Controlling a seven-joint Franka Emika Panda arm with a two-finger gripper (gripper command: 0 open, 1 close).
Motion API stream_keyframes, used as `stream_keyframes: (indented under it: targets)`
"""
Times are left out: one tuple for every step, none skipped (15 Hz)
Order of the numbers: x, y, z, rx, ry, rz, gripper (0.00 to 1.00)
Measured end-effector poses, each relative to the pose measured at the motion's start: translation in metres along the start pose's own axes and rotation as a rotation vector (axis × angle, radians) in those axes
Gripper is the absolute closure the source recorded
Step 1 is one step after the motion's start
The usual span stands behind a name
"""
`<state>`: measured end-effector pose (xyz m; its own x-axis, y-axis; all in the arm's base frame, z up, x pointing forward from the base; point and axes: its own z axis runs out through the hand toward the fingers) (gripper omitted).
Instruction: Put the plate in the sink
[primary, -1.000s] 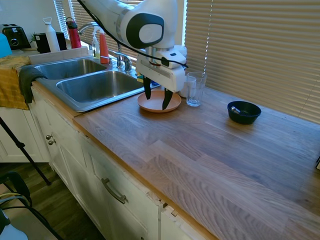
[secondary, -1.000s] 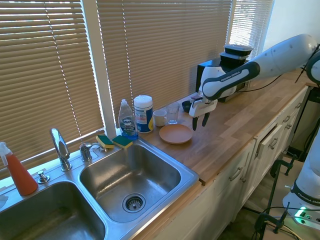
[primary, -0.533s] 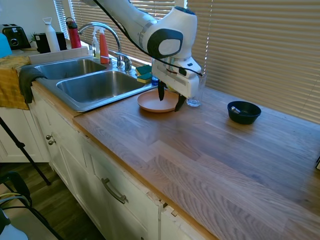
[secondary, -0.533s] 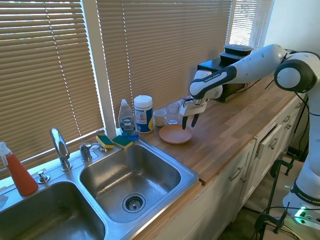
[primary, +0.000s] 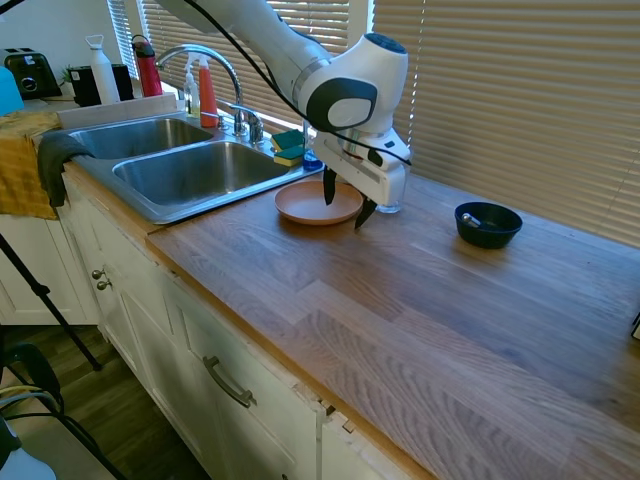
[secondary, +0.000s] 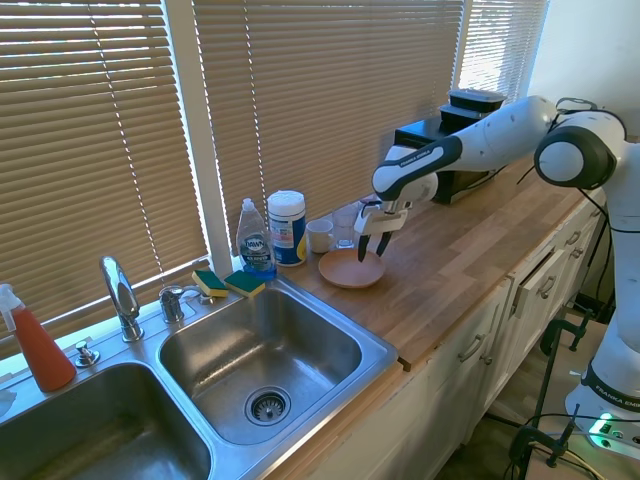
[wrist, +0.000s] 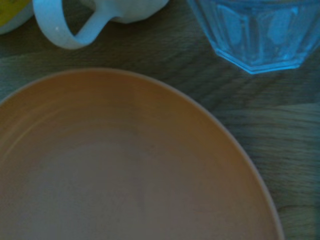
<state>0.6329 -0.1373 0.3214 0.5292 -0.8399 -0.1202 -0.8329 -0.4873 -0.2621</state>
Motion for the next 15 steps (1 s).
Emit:
stream_keyframes:
  targets:
    - [-0.001, -0.001, 0.001, 0.000, -0.002, -0.002, 1.00]
    - [-0.002, -0.002, 0.002, 0.001, -0.005, -0.003, 1.00]
    - [-0.002, -0.003, 0.004, 0.002, -0.007, -0.003, 1.00]
    - [-0.003, -0.004, 0.005, 0.004, -0.011, -0.004, 1.00]
    - [-0.004, -0.005, 0.006, 0.006, -0.014, -0.005, 1.00]
    - [-0.003, -0.005, 0.007, 0.011, -0.018, -0.007, 1.00]
    - [-0.003, -0.006, 0.008, 0.016, -0.021, -0.010, 1.00]
    - [-0.002, -0.005, 0.008, 0.018, -0.023, -0.009, 1.00]
    - [-0.001, -0.005, 0.009, 0.022, -0.026, -0.008, 1.00]
    - [0.000, -0.004, 0.010, 0.029, -0.031, -0.009, 1.00]
    - [0.001, -0.002, 0.010, 0.035, -0.036, -0.008, 1.00]
    - [0.003, 0.000, 0.010, 0.038, -0.039, -0.008, 1.00]
    - [0.005, 0.002, 0.010, 0.042, -0.041, -0.006, 1.00]
    - [0.007, 0.004, 0.011, 0.046, -0.044, -0.005, 1.00]
    - [0.009, 0.006, 0.011, 0.050, -0.048, -0.007, 1.00]
